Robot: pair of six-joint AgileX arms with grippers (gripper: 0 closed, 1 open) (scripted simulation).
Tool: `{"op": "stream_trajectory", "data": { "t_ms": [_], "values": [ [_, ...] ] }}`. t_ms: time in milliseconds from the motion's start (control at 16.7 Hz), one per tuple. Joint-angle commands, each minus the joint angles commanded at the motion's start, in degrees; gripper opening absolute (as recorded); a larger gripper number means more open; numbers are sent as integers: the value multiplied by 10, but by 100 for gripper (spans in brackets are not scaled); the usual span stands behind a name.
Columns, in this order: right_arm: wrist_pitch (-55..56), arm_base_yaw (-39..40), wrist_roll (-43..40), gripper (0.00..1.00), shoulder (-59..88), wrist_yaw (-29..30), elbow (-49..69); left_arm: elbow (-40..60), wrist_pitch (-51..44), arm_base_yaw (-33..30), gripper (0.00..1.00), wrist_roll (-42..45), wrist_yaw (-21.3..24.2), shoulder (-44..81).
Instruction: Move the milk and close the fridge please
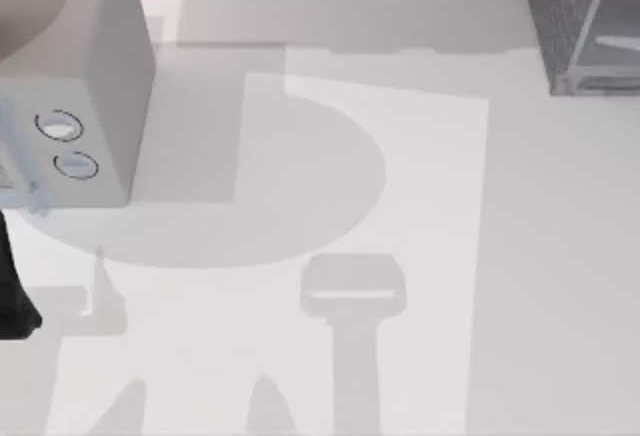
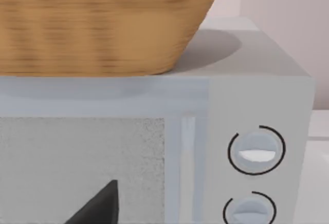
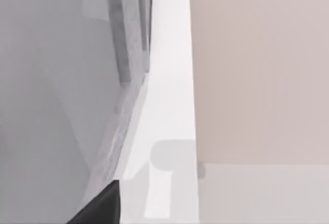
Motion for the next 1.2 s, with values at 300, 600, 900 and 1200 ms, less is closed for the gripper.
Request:
{"op": "stream_trajectory", "data": {
  "t_ms": [300,600,900,1200],
  "values": [
    [16,13,15,100,-16,18,-2,0,0,0,100,0,0,0],
    [62,145,98,100,-46,125,-40,0,0,0,100,0,0,0],
    [107,263,177,100,-74,214,-75,0,0,0,100,0,0,0],
    [146,427,268,100,-97,324,-115,0,0,0,100,0,0,0]
  ]
}}
